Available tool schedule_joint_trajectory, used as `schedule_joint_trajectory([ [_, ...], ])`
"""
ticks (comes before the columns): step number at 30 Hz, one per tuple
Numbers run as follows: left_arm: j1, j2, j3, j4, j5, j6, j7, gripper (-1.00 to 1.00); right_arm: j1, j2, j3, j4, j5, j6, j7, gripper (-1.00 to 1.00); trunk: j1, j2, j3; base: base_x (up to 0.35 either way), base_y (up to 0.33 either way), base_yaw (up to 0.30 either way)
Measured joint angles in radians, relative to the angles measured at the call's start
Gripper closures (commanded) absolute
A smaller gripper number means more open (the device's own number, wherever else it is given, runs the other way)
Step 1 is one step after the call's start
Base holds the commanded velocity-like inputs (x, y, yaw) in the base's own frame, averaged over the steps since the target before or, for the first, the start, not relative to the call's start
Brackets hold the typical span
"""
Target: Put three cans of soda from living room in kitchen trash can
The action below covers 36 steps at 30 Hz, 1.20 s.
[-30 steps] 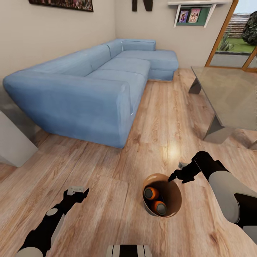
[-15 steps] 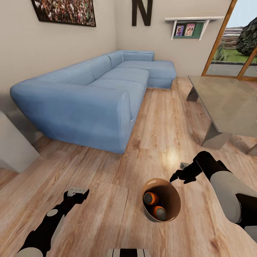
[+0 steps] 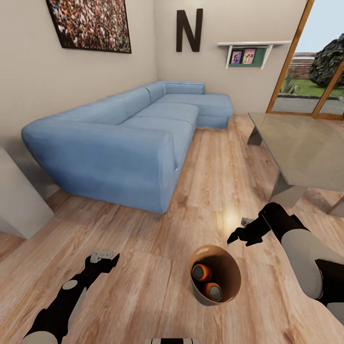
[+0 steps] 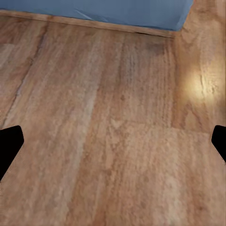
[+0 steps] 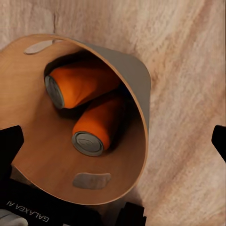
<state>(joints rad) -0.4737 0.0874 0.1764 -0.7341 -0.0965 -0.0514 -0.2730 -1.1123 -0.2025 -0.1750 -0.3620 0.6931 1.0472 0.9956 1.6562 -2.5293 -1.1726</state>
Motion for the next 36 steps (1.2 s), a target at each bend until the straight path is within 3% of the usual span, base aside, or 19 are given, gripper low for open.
schedule_joint_trajectory([
  [36, 0.000, 0.000, -0.001, 0.001, -0.003, 0.007, 0.000, -1.00, 0.001, 0.000, 0.000, 0.000, 0.001, 0.000, -0.003, -1.00, -0.016, 0.008, 0.139, 0.000, 0.000, 0.000],
])
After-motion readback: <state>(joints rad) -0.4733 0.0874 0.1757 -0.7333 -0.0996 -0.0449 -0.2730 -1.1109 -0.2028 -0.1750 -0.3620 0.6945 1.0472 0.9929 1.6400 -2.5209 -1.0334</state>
